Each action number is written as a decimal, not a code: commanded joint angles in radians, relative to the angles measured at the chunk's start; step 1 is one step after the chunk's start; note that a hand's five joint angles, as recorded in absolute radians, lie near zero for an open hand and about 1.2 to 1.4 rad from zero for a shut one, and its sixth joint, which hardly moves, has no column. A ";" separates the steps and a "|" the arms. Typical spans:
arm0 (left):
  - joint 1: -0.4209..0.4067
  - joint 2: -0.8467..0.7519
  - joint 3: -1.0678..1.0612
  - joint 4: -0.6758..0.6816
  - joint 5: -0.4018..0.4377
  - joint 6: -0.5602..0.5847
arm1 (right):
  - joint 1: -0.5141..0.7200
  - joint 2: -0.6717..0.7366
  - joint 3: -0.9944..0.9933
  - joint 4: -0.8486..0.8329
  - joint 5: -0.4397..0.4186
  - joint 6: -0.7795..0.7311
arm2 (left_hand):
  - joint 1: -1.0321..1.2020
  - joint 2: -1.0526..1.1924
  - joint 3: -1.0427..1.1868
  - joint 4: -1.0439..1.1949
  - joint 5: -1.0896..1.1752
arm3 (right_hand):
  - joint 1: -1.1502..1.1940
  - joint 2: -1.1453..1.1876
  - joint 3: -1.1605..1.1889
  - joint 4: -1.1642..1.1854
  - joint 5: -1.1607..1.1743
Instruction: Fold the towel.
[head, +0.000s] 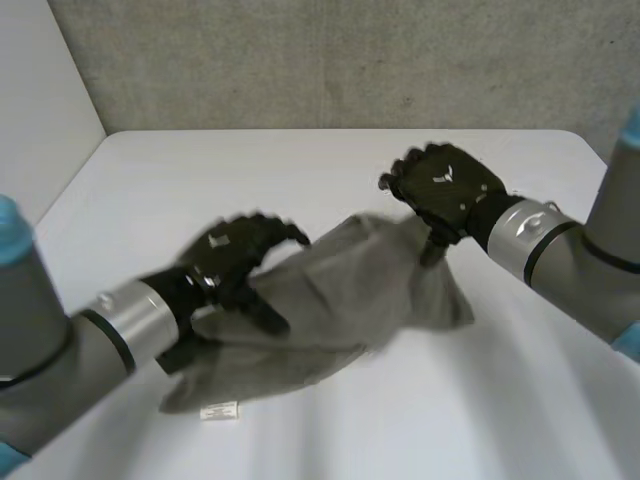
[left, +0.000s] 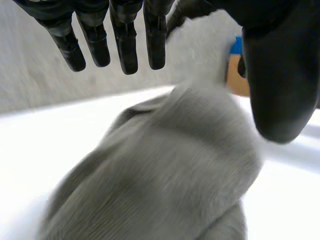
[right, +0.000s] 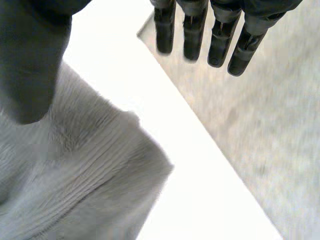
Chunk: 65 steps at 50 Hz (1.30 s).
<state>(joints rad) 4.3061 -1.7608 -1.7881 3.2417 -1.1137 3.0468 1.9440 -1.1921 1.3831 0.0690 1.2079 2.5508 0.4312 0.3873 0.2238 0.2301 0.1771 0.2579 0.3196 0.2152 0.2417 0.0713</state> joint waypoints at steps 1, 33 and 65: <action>-0.023 -0.051 -0.020 -0.007 -0.005 0.004 | 0.007 0.039 0.005 0.038 0.139 0.000 | -0.097 -0.053 -0.049 -0.056 -0.018 | -0.258 -0.320 -0.041 -0.067 -0.071; 0.276 -0.126 0.006 -0.149 -0.008 0.161 | 0.136 0.179 -0.091 0.081 0.062 0.289 | 0.044 0.088 -0.049 -0.056 0.123 | -0.179 -0.241 -0.041 -0.067 -0.071; 0.277 -0.212 0.036 -0.117 -0.100 0.193 | 0.125 0.267 -0.173 0.097 0.073 0.161 | 0.965 1.009 -0.049 -0.056 1.045 | 1.138 1.077 -0.041 -0.067 1.150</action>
<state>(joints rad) 4.5864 -1.9990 -1.7556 3.1339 -1.2159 3.2397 2.0704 -0.8870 1.2004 0.1637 1.2823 2.7104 1.3070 1.3209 0.2238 0.2301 1.1551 1.2810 1.2861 0.2152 0.2417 1.1356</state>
